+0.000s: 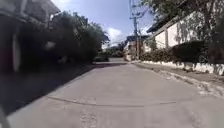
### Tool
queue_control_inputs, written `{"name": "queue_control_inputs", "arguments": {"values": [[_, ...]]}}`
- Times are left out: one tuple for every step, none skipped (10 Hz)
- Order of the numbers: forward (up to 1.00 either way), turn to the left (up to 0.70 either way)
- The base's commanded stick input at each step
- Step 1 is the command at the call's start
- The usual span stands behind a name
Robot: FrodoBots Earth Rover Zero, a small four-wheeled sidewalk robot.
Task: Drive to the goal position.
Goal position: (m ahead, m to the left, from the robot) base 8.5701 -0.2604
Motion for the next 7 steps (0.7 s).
{"name": "queue_control_inputs", "arguments": {"values": [[1.0, -0.32], [1.0, -0.32], [1.0, -0.01], [1.0, 0.08], [1.0, 0.08], [1.0, 0.08], [1.0, 0.08]]}}
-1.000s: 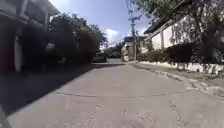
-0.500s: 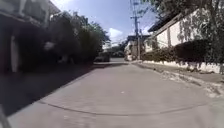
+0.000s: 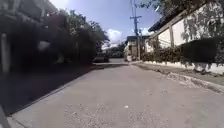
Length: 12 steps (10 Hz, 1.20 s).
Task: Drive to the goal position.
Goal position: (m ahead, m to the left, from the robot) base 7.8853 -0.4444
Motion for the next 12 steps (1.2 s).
{"name": "queue_control_inputs", "arguments": {"values": [[1.0, 0.08], [1.0, 0.08], [1.0, 0.08], [1.0, 0.08], [1.0, 0.08], [1.0, 0.08], [1.0, 0.08], [1.0, -0.1], [1.0, -0.32], [1.0, -0.32], [1.0, -0.25], [1.0, 0.08]]}}
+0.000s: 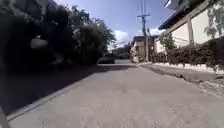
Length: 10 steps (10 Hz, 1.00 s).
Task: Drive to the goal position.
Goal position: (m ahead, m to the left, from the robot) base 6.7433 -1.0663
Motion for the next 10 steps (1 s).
{"name": "queue_control_inputs", "arguments": {"values": [[1.0, 0.08], [1.0, 0.08], [1.0, 0.08], [1.0, 0.08], [1.0, 0.08], [1.0, 0.08], [1.0, 0.08], [1.0, 0.08], [1.0, 0.08], [1.0, 0.08]]}}
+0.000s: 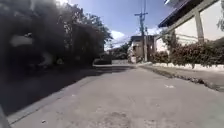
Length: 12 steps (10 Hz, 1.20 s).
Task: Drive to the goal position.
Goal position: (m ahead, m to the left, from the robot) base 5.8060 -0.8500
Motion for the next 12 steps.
{"name": "queue_control_inputs", "arguments": {"values": [[1.0, 0.08], [1.0, 0.08], [1.0, 0.08], [1.0, 0.08], [1.0, 0.08], [1.0, 0.08], [1.0, 0.08], [1.0, 0.08], [1.0, 0.08], [1.0, 0.08], [1.0, 0.08], [1.0, 0.08]]}}
